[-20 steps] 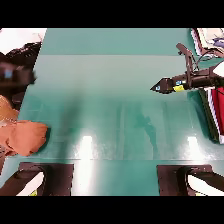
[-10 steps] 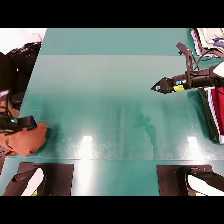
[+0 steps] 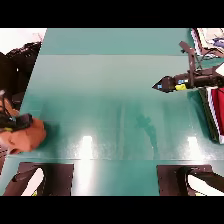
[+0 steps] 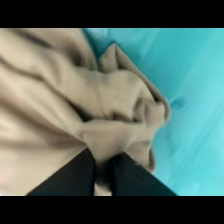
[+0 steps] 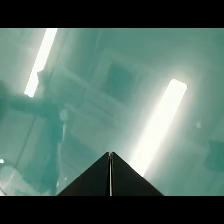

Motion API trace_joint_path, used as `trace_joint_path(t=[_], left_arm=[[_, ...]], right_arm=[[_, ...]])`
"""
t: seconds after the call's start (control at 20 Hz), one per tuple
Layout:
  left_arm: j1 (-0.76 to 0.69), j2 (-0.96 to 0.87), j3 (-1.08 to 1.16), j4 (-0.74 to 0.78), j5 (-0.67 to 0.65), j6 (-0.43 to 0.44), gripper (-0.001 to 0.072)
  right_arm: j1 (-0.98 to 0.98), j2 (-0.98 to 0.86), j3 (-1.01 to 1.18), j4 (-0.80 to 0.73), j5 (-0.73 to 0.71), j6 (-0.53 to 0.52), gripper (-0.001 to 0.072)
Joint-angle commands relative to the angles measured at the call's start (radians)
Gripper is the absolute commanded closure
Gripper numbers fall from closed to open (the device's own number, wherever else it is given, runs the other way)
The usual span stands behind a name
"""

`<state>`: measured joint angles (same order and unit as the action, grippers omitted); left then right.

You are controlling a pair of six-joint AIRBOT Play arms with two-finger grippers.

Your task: Fold the shirts.

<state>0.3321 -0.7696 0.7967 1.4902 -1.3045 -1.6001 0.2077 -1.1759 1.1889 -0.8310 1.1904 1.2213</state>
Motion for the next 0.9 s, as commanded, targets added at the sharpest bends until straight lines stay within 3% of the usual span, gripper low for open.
trace_joint_path(t=[0.0, 0.3, 0.5, 0.85], left_arm=[[-0.127, 0.001, 0.295, -0.089, -0.033, -0.019, 0.0685], [-0.539, -0.011, 0.704, -0.082, 0.125, -0.158, 0.0687], [-0.764, -0.108, 0.730, -0.077, 0.168, -0.211, 0.0686], [-1.115, -0.468, 0.730, -0.120, 0.138, -0.226, 0.0678]], right_arm=[[-0.068, 0.074, 0.001, 0.036, -0.057, 0.000, 0.0691], [-0.279, 0.286, 0.001, 0.125, -0.244, 0.000, 0.0691], [-0.399, 0.360, 0.001, 0.132, -0.270, 0.000, 0.0691], [-0.470, 0.404, 0.001, 0.130, -0.266, 0.000, 0.0691]])
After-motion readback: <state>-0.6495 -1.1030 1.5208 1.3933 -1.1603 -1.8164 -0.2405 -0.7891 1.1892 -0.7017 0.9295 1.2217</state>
